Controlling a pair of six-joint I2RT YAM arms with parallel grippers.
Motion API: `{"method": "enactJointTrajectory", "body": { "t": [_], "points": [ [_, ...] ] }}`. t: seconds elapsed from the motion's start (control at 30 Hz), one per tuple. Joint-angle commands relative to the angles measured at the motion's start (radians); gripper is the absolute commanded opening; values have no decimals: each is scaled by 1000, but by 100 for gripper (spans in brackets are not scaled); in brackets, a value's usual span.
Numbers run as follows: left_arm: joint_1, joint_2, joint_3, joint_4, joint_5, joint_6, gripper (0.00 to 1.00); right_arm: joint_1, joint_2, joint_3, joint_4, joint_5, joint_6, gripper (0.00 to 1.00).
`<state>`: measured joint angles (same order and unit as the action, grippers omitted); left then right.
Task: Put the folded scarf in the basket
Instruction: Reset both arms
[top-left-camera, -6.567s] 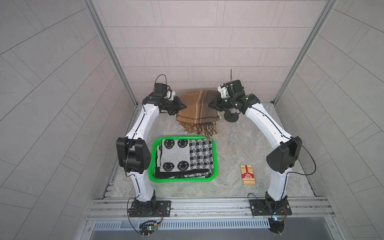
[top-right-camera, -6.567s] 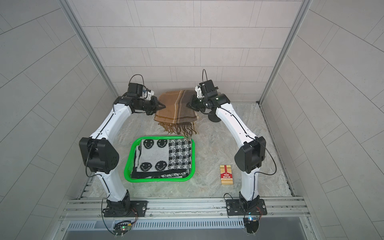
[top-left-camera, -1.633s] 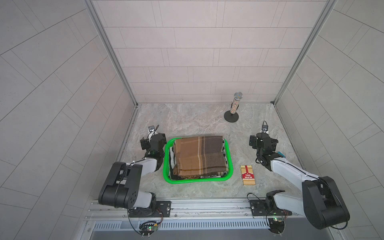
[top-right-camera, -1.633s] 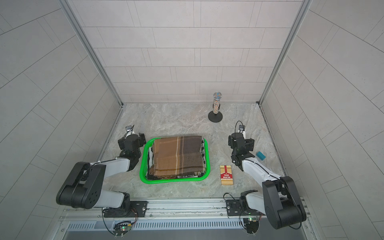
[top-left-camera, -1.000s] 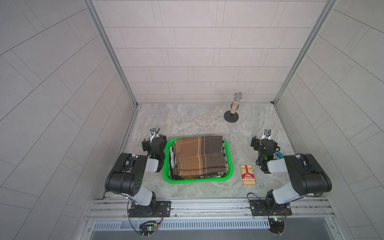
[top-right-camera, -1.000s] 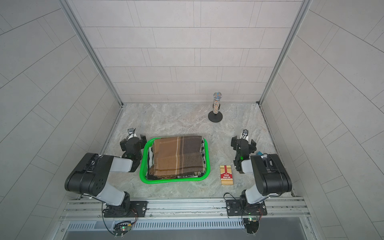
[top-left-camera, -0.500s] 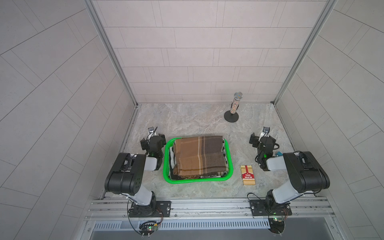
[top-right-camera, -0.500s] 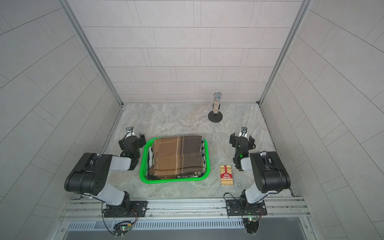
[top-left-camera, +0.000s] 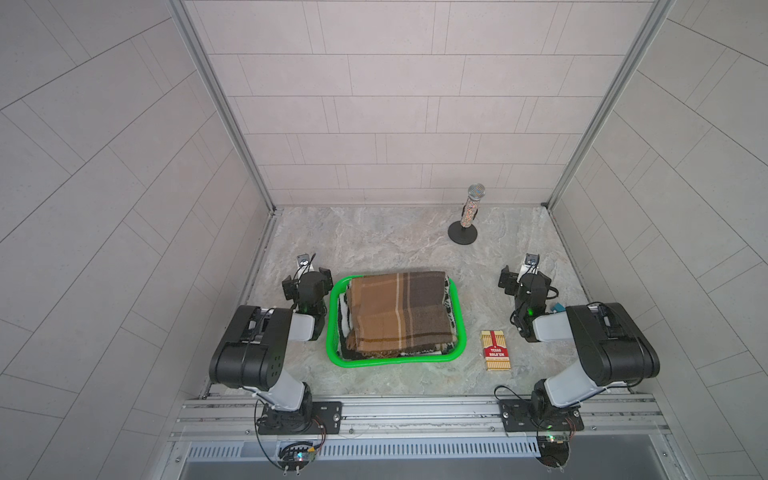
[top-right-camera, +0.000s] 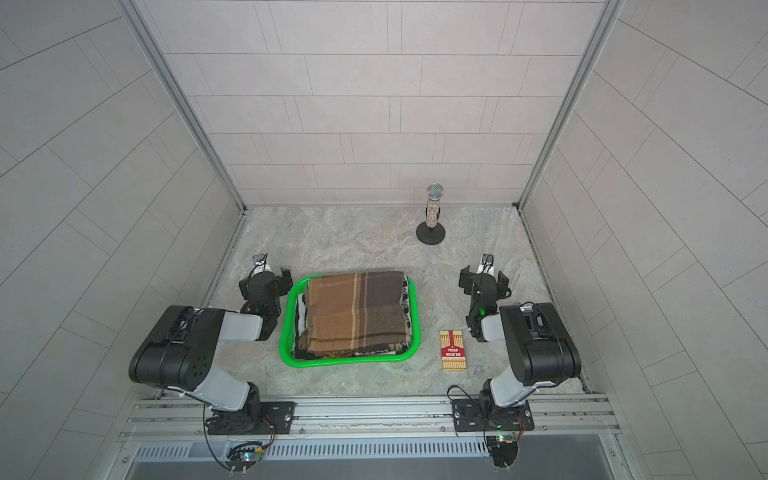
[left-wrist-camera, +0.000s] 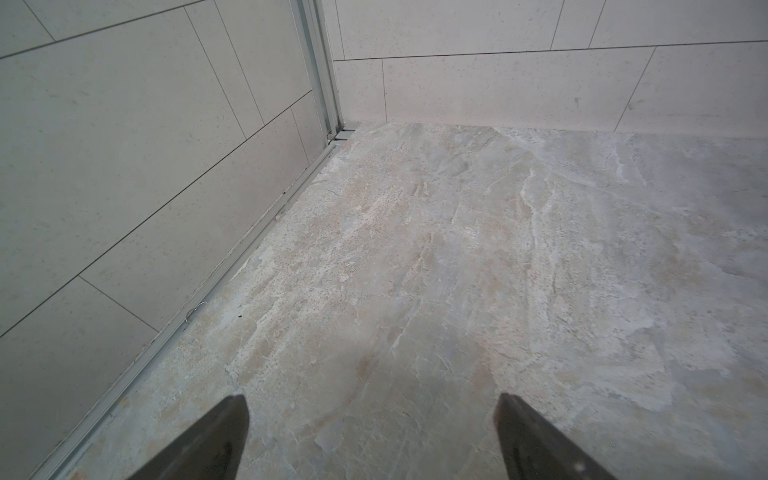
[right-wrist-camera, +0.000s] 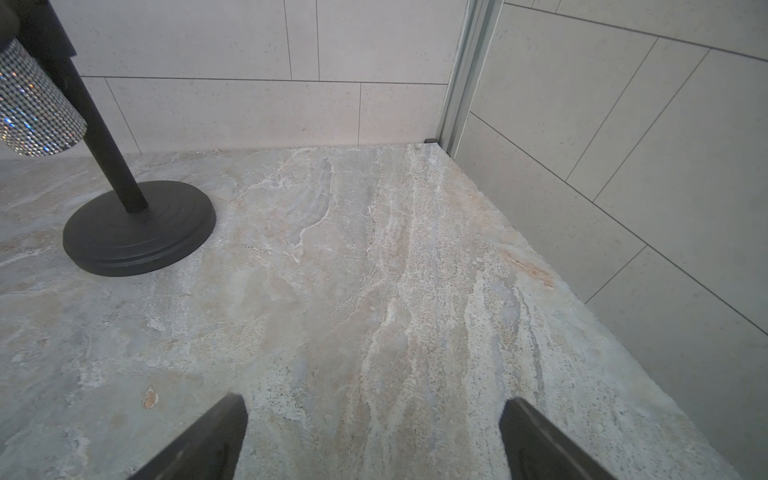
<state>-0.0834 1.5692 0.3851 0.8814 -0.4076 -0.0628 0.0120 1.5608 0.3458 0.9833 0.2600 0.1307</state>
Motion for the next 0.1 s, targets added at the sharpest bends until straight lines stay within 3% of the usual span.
{"method": "enactJointTrajectory", "body": {
  "t": [0.0, 0.07],
  "points": [
    [4, -8, 3, 12, -4, -11, 100, -1, 4, 1, 1, -3, -10, 100],
    [4, -20, -26, 50, -5, -13, 100, -1, 1, -5, 9, -5, -9, 100]
  ]
}}
